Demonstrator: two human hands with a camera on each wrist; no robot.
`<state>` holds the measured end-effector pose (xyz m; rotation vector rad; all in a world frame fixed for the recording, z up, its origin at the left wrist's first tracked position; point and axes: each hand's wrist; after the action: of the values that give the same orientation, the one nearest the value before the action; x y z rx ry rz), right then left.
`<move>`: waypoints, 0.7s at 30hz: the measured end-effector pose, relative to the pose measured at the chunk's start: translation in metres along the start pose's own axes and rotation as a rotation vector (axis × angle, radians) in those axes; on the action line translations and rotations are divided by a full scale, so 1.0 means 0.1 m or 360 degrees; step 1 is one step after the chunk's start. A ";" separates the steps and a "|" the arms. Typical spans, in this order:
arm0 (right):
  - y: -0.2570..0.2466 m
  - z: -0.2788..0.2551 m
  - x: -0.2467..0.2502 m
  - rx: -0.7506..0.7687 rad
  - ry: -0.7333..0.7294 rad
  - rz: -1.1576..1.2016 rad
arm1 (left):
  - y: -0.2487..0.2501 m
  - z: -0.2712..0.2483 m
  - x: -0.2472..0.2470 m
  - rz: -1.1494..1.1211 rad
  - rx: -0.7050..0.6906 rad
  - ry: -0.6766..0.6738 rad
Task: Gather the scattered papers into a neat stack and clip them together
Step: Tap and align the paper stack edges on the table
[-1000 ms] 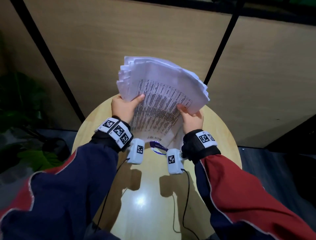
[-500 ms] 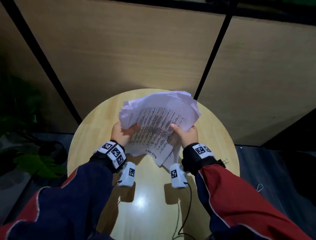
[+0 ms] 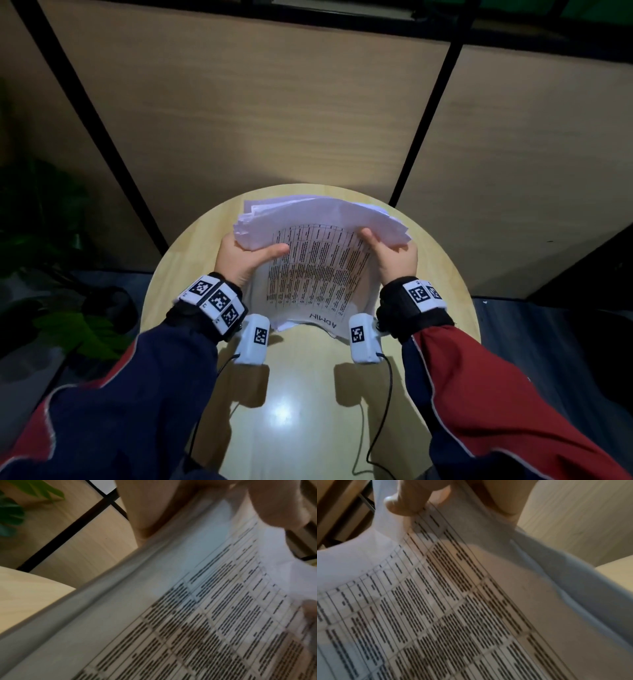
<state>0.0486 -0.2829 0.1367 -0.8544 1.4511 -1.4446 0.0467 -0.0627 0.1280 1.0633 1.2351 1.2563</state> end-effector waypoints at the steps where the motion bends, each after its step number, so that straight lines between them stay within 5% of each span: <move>1: -0.04 -0.01 0.00 0.0040 -0.0013 0.0035 | 0.03 0.00 -0.01 -0.0014 -0.0032 0.0005; 10: -0.16 -0.10 -0.17 0.0199 0.0161 -0.0041 | 0.18 -0.10 -0.19 -0.0147 -0.0223 0.0251; 21: -0.19 -0.02 -0.15 0.0107 0.0368 0.0085 | 0.17 -0.08 -0.15 -0.0254 -0.0158 0.0388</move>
<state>0.0505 -0.2695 0.1573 -0.6177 1.5730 -1.5829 0.0383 -0.0774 0.1450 0.7405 1.3963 1.3362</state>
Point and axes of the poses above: each hand's wrist, its own z-axis towards the middle knuckle, its own x-axis out of the back of the hand, y = z × x, and after that the axes turned 2 degrees about z, right-handed
